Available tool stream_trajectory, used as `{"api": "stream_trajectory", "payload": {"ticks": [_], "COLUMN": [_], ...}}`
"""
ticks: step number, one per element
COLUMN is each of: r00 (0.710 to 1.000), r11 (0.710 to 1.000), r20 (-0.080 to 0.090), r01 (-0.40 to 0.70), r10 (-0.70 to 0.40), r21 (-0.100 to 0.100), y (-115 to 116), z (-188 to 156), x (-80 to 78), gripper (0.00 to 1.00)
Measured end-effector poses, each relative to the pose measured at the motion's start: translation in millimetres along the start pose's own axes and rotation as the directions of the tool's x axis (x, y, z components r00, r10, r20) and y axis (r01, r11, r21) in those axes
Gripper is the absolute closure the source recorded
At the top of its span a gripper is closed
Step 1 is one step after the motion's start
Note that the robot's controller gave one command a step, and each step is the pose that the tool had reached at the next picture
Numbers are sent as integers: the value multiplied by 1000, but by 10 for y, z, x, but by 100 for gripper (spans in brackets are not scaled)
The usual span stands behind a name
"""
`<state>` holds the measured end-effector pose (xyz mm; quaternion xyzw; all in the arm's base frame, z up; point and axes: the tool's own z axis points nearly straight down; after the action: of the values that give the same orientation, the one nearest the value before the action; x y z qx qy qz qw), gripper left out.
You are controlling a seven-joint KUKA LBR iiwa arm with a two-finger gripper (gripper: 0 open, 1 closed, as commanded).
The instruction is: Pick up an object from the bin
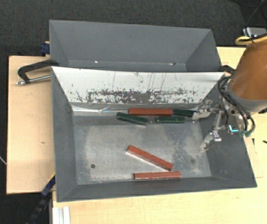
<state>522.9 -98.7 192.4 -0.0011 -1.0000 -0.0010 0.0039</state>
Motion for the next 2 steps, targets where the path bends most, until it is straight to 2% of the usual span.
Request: {"api": "stream_trajectory", "payload": {"ticks": [1,2], "r00": [1000,1000], "r11": [1000,1000], "r20": [7,15], "r01": [2,-22], "r10": [-2,22], "r21": [1,2], "y": [5,290], "z": [-42,313], "x": [-11,115], "gripper": [0,0]}}
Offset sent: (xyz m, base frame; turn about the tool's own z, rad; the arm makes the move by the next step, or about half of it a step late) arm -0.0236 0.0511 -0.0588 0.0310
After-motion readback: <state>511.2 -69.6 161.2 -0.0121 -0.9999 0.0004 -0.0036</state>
